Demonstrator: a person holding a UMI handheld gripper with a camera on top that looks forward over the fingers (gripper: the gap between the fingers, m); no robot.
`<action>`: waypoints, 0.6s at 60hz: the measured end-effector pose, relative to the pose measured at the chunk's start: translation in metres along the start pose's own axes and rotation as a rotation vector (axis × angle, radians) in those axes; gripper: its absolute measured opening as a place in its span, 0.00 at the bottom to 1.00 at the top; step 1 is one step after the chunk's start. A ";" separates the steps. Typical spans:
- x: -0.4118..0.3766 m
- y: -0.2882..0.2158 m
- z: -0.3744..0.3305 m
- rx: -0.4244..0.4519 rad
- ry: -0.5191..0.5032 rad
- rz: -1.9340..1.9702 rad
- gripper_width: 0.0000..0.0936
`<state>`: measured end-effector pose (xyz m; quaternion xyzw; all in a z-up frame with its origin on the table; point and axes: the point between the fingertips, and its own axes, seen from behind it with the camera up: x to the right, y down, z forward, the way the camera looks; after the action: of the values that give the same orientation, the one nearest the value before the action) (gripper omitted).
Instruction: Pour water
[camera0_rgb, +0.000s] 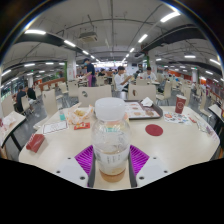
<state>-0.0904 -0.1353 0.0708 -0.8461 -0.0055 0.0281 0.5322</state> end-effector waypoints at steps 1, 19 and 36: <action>0.001 0.000 0.000 -0.002 0.004 0.001 0.51; 0.016 -0.064 -0.016 0.029 0.066 -0.103 0.48; 0.090 -0.167 0.001 0.065 0.272 -0.504 0.48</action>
<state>0.0026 -0.0581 0.2170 -0.7966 -0.1432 -0.2188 0.5451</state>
